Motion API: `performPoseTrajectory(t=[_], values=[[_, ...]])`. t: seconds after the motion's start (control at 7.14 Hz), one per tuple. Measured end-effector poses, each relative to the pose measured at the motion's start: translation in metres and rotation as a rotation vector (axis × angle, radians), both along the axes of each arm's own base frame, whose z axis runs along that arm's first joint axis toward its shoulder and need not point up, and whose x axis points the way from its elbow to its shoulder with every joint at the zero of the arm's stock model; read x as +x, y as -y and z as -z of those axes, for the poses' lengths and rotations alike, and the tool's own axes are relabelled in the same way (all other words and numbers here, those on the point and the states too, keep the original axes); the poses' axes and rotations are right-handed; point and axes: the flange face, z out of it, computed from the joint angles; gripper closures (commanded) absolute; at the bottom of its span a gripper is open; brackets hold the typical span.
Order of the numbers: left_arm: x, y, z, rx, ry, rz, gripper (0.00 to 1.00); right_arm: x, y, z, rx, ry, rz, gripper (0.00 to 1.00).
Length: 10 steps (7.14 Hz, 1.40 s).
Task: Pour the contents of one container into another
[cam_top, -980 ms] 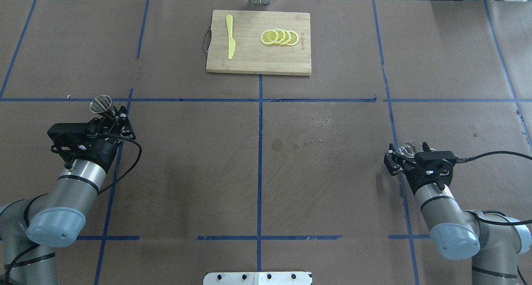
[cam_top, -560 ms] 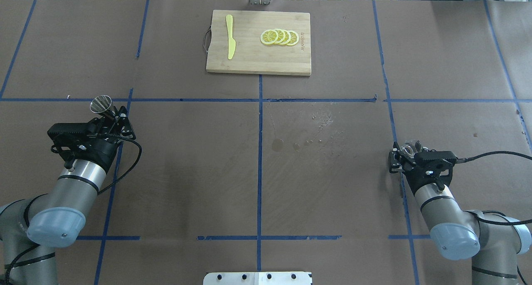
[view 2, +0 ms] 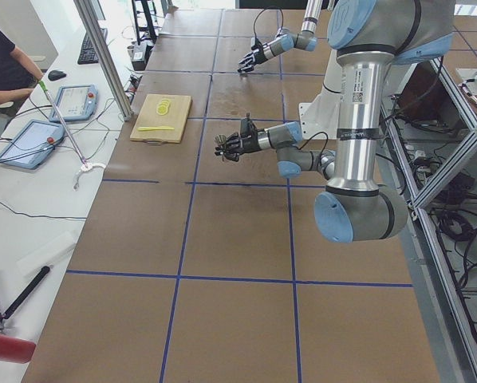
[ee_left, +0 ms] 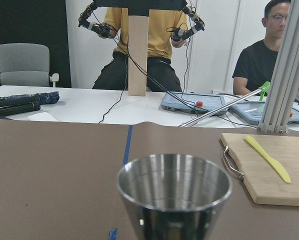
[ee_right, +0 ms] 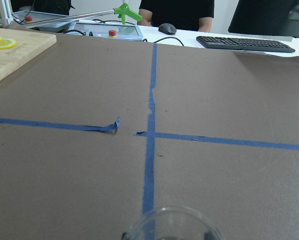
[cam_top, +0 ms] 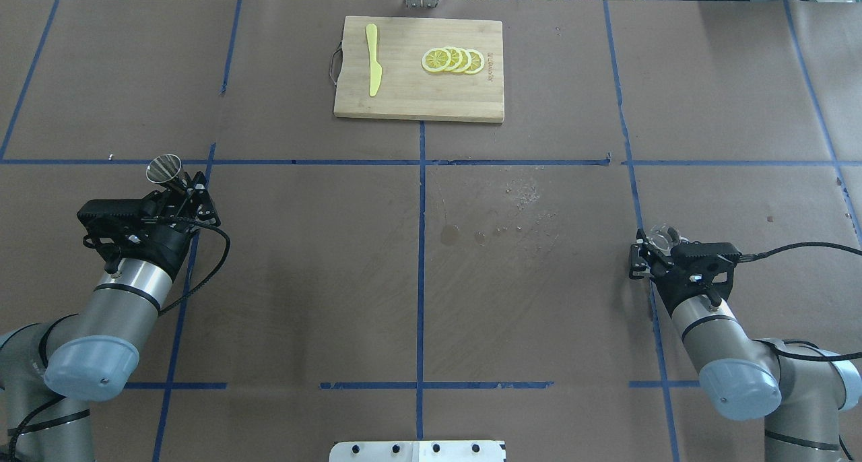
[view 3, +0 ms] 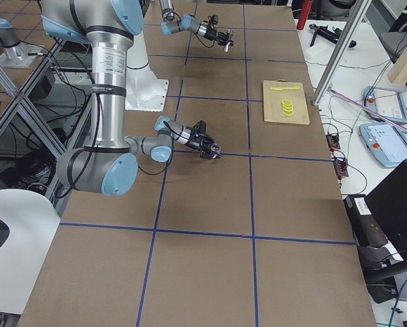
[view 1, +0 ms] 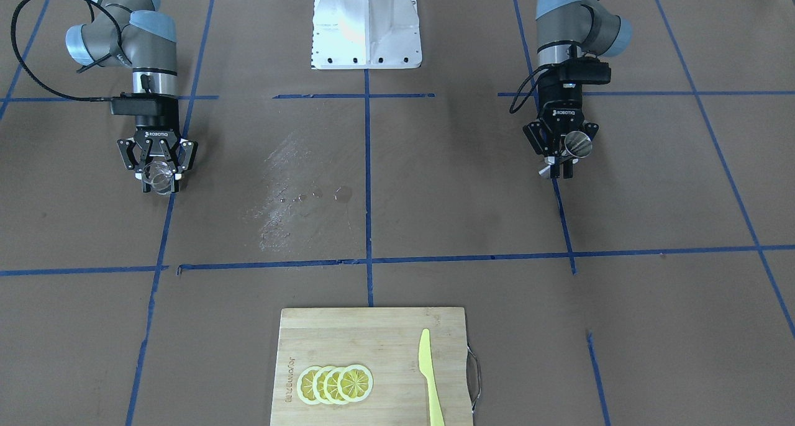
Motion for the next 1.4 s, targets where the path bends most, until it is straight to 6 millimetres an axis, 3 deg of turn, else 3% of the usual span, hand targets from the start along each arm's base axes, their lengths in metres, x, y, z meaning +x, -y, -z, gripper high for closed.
performPoseTrajectory(t=[0.42, 0.56, 0.84, 1.4], values=[[0.01, 0.001, 0.011, 0.005, -0.021, -0.008, 1.0, 0.022, 0.015, 0.034, 0.022, 0.026, 0.04, 1.0], [0.032, 0.004, 0.025, 0.008, -0.032, -0.029, 1.0, 0.025, 0.018, 0.045, 0.041, 0.011, 0.053, 1.0], [0.086, 0.013, 0.066, 0.057, 0.017, -0.094, 1.0, 0.031, 0.022, 0.067, 0.094, -0.038, 0.084, 1.0], [0.128, 0.003, 0.147, 0.169, 0.079, -0.222, 1.0, 0.038, 0.056, 0.104, 0.137, -0.071, 0.155, 1.0]])
